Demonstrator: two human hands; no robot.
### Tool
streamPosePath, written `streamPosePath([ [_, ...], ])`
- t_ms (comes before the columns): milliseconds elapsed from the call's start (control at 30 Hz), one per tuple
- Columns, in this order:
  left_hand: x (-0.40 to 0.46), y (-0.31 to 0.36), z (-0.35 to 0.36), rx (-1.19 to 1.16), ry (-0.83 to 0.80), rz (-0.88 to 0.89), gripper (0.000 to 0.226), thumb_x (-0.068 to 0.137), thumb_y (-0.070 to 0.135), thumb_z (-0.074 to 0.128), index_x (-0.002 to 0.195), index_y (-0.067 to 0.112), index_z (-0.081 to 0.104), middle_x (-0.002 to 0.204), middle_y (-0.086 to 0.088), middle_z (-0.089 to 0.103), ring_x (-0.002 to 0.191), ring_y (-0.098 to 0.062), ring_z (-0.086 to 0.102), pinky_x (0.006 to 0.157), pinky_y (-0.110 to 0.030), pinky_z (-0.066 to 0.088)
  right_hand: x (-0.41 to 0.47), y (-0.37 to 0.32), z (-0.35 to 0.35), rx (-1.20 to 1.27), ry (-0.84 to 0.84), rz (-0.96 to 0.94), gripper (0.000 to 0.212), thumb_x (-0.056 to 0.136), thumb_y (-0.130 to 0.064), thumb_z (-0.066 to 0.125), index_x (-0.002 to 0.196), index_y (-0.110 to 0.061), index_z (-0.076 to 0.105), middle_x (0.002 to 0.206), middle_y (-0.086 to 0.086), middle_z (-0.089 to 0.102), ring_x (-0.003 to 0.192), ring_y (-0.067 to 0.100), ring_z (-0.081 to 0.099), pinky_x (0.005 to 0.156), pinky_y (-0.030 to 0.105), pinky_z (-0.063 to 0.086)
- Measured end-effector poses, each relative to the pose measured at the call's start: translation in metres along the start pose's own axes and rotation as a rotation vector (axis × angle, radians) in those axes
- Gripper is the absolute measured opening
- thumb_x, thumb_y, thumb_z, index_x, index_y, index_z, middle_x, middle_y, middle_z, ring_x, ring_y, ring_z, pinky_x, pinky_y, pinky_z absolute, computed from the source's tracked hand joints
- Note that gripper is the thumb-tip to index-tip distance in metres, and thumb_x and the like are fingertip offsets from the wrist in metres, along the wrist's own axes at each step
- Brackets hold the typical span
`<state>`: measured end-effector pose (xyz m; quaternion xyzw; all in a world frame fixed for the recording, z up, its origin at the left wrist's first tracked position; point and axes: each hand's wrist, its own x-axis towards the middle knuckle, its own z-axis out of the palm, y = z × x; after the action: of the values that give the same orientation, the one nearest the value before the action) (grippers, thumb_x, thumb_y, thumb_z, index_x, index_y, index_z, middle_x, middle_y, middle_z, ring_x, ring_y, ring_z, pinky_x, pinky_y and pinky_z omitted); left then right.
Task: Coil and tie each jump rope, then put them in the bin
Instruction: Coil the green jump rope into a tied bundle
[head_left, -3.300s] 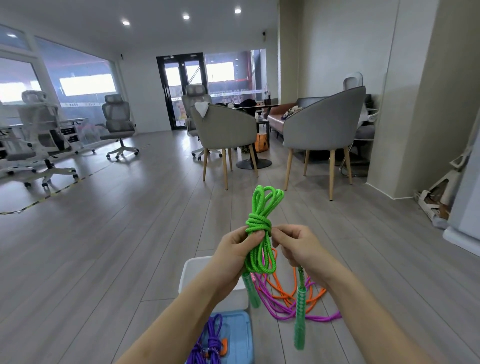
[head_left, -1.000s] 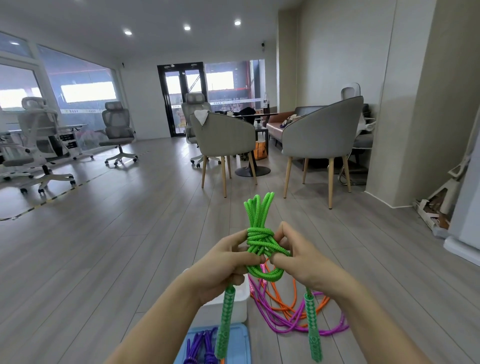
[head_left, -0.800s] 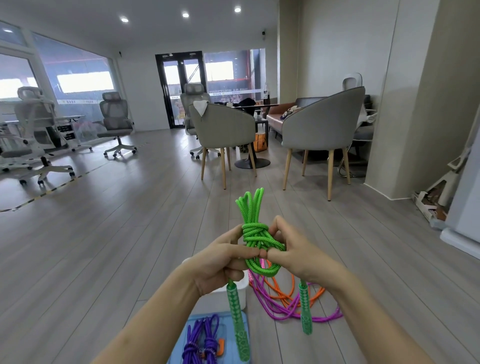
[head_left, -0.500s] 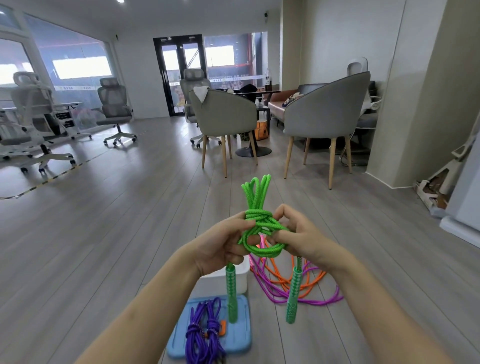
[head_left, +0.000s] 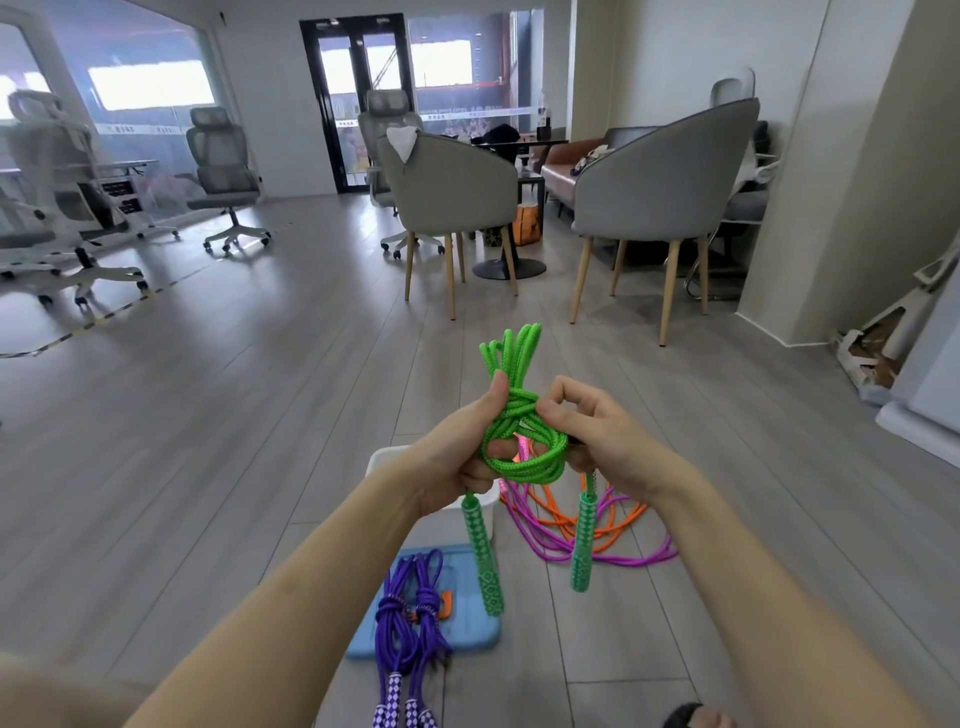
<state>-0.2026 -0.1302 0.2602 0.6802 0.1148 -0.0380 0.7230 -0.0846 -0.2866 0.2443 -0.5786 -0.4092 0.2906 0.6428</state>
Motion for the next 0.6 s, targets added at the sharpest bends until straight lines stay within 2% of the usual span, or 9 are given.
streamPosePath([
  [133,0.004,-0.005,0.006,0.003,0.041,0.029,0.049,0.091,0.076,0.042,0.093,0.028,0.050,0.060,0.007,0.032,0.054,-0.012,0.007,0.052,-0.030,0.006,0.001,0.005,-0.005,0.015,-0.039,0.006,0.027,0.102,-0.030,0.055,0.077,-0.023,0.050,0.059,0.003,0.035,0.047,0.010,0.018,0.044,0.028,0.009],
  [233,0.004,-0.006,0.006,-0.025,0.168,0.026,0.047,0.093,0.074,0.047,0.085,0.028,0.050,0.059,0.007,0.027,0.058,-0.015,0.005,0.056,-0.033,0.006,0.002,0.015,-0.009,-0.098,-0.004,-0.005,0.024,0.105,-0.024,0.052,0.084,-0.014,0.052,0.054,-0.005,0.043,0.042,0.013,0.026,0.041,0.024,0.018],
  [333,0.006,-0.005,-0.001,-0.113,0.257,0.036,0.048,0.094,0.074,0.047,0.080,0.028,0.049,0.059,0.006,0.023,0.061,-0.016,0.004,0.058,-0.034,0.005,0.003,0.039,-0.013,-0.208,0.046,-0.008,0.016,0.103,-0.021,0.061,0.088,-0.016,0.059,0.060,-0.003,0.055,0.049,0.013,0.040,0.048,0.025,0.030],
  [400,0.006,-0.003,-0.004,-0.144,0.270,0.046,0.047,0.094,0.074,0.048,0.080,0.029,0.049,0.059,0.007,0.023,0.061,-0.015,0.003,0.057,-0.033,0.005,0.003,0.061,-0.018,-0.349,0.064,0.011,0.012,0.098,-0.020,0.068,0.088,-0.026,0.065,0.067,-0.004,0.056,0.063,0.015,0.048,0.060,0.029,0.039],
  [500,0.004,0.004,-0.005,-0.143,0.267,0.071,0.046,0.093,0.075,0.048,0.081,0.031,0.052,0.060,0.007,0.025,0.058,-0.014,0.006,0.054,-0.030,0.009,0.001,0.094,-0.022,-0.605,0.140,0.024,0.013,0.094,-0.020,0.069,0.090,-0.032,0.065,0.076,-0.008,0.064,0.072,0.007,0.057,0.075,0.036,0.048],
  [600,0.001,0.009,-0.006,-0.124,0.256,0.088,0.045,0.093,0.075,0.046,0.084,0.032,0.054,0.060,0.008,0.027,0.056,-0.013,0.009,0.052,-0.029,0.011,-0.004,0.116,-0.024,-0.656,0.263,0.106,0.011,0.098,-0.029,0.063,0.093,-0.036,0.057,0.077,-0.010,0.062,0.071,0.007,0.055,0.069,0.034,0.044],
])
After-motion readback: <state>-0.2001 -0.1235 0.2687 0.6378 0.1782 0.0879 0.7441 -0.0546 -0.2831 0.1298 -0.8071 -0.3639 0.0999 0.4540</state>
